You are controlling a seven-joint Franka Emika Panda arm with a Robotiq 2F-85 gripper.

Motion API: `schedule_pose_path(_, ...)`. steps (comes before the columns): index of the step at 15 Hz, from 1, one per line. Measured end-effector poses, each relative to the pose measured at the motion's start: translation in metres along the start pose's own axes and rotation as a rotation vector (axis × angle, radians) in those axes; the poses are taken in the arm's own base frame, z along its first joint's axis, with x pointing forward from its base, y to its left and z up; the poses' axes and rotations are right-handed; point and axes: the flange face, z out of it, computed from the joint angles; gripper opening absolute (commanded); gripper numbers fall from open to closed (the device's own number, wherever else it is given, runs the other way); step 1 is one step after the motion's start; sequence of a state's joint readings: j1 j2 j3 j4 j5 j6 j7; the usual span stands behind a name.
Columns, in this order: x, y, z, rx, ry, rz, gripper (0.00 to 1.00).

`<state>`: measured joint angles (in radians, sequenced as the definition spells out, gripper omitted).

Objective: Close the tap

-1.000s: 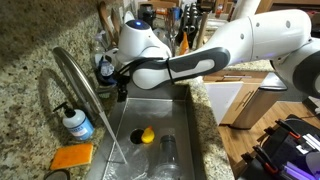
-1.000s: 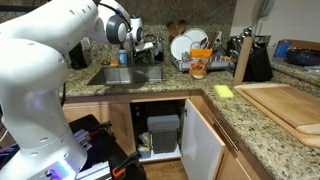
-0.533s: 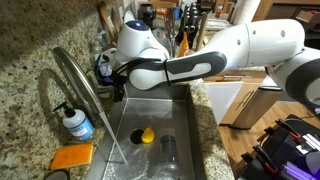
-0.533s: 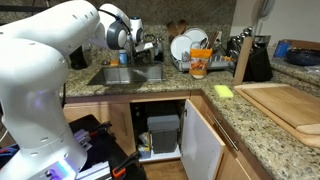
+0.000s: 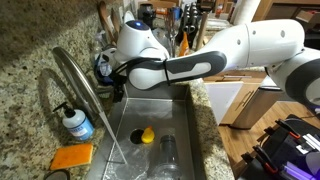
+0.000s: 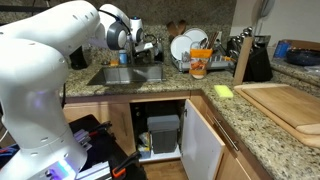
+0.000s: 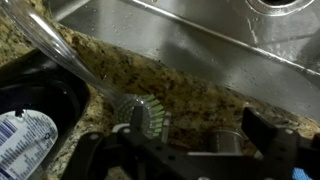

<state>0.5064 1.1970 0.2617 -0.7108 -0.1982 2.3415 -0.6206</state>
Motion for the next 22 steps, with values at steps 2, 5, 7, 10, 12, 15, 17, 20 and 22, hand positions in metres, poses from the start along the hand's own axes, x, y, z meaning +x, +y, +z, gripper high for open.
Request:
schedule_pose_path(2, 0.001, -0.001, 0.0, 0.002, 0.003, 0.0, 1.0)
schedule_pose_path(5, 0.001, -0.001, -0.001, 0.003, 0.004, 0.002, 1.0)
schedule_pose_path(7, 0.001, -0.001, -0.001, 0.026, 0.023, 0.026, 1.0)
schedule_pose_path(10, -0.001, 0.008, -0.006, 0.062, 0.068, 0.072, 1.0)
schedule_pose_path(12, -0.004, 0.015, -0.01, 0.061, 0.077, 0.087, 1.0)
schedule_pose_path(15, -0.004, 0.016, -0.011, 0.063, 0.08, 0.089, 1.0)
schedule_pose_path(17, -0.003, 0.015, -0.01, 0.064, 0.08, 0.09, 1.0)
schedule_pose_path(20, -0.006, 0.011, -0.003, 0.074, 0.069, 0.097, 1.0)
schedule_pose_path(22, -0.008, 0.008, 0.004, 0.08, 0.061, 0.103, 1.0)
